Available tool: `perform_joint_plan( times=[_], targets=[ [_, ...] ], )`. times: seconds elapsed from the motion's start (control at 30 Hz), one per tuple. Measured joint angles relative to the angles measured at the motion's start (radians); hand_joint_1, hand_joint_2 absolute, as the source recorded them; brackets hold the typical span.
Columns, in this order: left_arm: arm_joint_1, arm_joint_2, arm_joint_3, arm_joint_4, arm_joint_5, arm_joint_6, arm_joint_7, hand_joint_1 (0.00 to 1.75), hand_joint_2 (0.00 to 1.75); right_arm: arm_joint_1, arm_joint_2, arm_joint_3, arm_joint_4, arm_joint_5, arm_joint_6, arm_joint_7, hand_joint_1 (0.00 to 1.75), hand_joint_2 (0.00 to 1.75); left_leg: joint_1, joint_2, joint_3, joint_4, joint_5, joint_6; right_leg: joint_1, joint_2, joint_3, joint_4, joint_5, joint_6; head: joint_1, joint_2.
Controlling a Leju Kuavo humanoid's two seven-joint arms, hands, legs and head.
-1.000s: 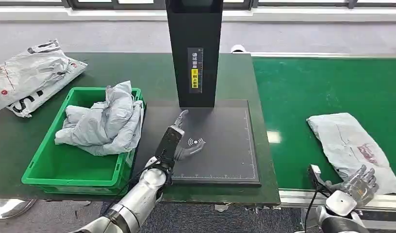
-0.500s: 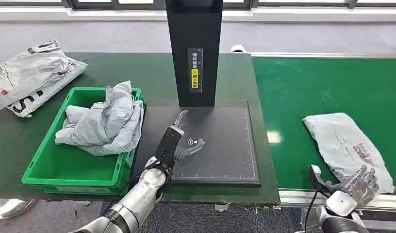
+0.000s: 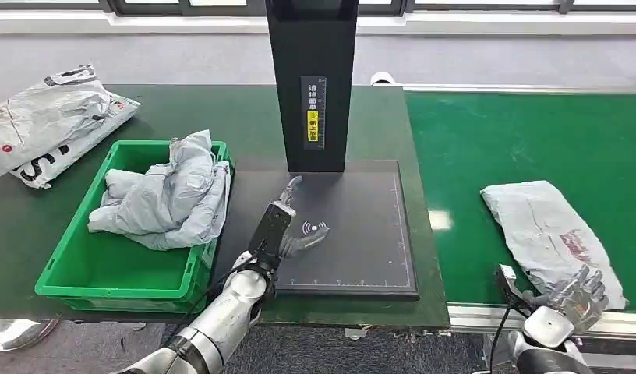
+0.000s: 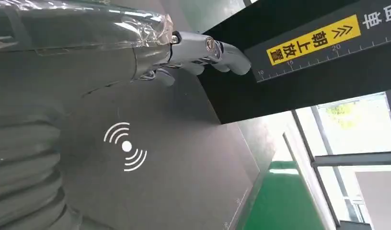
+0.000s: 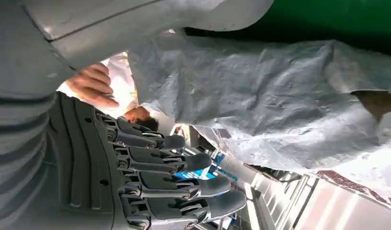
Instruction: Moved the parcel from conveyor to table for the left to box.
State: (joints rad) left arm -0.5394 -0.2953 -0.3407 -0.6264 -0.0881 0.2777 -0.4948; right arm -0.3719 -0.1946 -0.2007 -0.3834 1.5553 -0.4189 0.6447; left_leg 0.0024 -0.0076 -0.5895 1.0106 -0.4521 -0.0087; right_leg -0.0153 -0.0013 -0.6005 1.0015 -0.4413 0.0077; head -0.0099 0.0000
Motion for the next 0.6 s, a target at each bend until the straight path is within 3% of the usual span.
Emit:
perform_joint_plan(
  times=[0.1,0.13,0.27,0.4,0.6],
  targets=[
    [0.0,0.0,0.0,0.0,0.0,0.0,0.0,0.0,1.75,0.0,0.0,0.0,0.001,0.0,0.0,0.0,0.0,1.75,0.0,0.0,0.0,0.0,0.0,0.0,0.0,0.0,0.0,0.0,0.0,0.0,0.0,0.0],
    [0.0,0.0,0.0,0.0,0.0,0.0,0.0,0.0,1.75,0.0,0.0,0.0,0.001,0.0,0.0,0.0,1.75,1.75,0.0,0.0,0.0,0.0,0.0,0.0,0.0,0.0,0.0,0.0,0.0,0.0,0.0,0.0],
    [0.0,0.0,0.0,0.0,0.0,0.0,0.0,0.0,1.75,0.0,0.0,0.001,0.001,0.0,0.001,0.0,1.75,1.75,0.0,0.0,0.0,0.0,0.0,0.0,0.0,0.0,0.0,0.0,0.0,0.0,0.0,0.0],
    [0.012,0.014,0.006,-0.008,0.008,0.038,-0.001,0.0,1.75,-0.025,0.002,0.001,0.01,-0.019,0.064,-0.098,1.75,1.75,0.0,0.002,0.001,0.0,0.0,0.0,0.0,0.002,0.0,0.0,0.0,0.0,0.0,0.0],
    [0.028,0.03,0.018,-0.02,0.01,0.038,-0.003,0.0,1.75,-0.046,0.005,0.001,0.02,-0.016,0.078,-0.101,1.75,1.75,0.0,0.0,0.0,0.0,0.0,0.0,0.0,0.0,0.0,0.0,0.0,0.0,0.0,0.0]
  ],
)
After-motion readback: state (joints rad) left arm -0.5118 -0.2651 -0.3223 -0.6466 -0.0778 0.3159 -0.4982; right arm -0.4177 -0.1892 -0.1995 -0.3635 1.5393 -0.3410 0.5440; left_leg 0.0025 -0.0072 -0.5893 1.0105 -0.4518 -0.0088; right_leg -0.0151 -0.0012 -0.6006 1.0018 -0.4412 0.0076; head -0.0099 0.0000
